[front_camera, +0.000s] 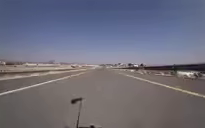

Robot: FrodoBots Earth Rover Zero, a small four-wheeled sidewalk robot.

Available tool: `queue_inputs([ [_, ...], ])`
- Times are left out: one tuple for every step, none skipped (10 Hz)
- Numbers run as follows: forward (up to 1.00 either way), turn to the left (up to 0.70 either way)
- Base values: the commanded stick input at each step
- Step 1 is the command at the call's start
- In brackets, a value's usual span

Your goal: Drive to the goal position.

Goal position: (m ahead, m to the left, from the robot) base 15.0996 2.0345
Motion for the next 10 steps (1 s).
queue_inputs([
  [1.00, 0.00],
  [1.00, 0.00],
  [1.00, 0.00],
  [1.00, 0.00],
  [1.00, 0.00],
  [1.00, 0.00],
  [1.00, 0.00],
  [1.00, 0.00],
  [1.00, 0.00],
  [1.00, 0.00],
])
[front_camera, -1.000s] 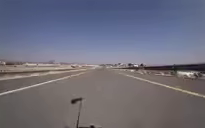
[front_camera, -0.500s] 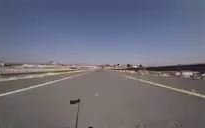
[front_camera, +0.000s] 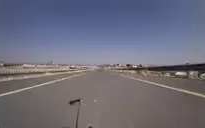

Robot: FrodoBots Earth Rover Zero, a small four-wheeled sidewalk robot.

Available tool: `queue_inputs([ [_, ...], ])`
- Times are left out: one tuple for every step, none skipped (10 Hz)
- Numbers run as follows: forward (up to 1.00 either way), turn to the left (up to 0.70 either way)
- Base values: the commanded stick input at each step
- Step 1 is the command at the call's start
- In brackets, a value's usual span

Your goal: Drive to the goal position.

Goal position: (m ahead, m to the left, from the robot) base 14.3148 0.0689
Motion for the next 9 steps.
queue_inputs([
  [1.00, 0.00],
  [1.00, 0.00],
  [1.00, 0.00],
  [1.00, 0.00],
  [1.00, 0.00],
  [1.00, 0.00],
  [1.00, 0.00],
  [1.00, 0.00],
  [1.00, 0.00],
])
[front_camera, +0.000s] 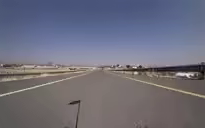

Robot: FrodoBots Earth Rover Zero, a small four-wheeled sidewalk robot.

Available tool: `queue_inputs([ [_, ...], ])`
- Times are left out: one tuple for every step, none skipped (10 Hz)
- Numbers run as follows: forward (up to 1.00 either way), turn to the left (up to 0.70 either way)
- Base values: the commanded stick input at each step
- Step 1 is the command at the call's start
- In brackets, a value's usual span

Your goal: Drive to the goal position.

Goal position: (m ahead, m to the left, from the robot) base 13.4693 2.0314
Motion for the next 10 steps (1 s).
queue_inputs([
  [1.00, 0.00],
  [1.00, 0.00],
  [1.00, 0.00],
  [1.00, 0.00],
  [1.00, 0.00],
  [1.00, 0.00],
  [1.00, 0.00],
  [1.00, 0.00],
  [1.00, 0.00],
  [1.00, 0.00],
])
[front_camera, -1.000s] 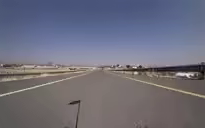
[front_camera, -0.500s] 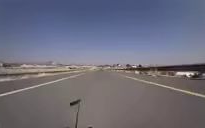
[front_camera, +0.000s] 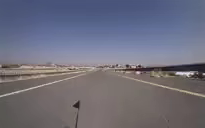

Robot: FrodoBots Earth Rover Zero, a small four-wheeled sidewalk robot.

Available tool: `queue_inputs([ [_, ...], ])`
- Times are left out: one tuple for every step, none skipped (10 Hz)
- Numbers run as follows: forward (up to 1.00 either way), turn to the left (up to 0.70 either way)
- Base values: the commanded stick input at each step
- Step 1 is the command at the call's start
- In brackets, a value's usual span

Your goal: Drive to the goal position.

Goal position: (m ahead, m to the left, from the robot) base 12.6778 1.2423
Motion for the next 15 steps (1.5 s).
queue_inputs([
  [1.00, 0.00],
  [1.00, 0.00],
  [1.00, 0.00],
  [1.00, 0.00],
  [1.00, 0.00],
  [1.00, 0.00],
  [1.00, 0.00],
  [1.00, 0.00],
  [1.00, 0.00],
  [1.00, 0.00],
  [1.00, 0.00],
  [1.00, 0.00],
  [1.00, 0.00],
  [1.00, 0.00],
  [1.00, 0.00],
])
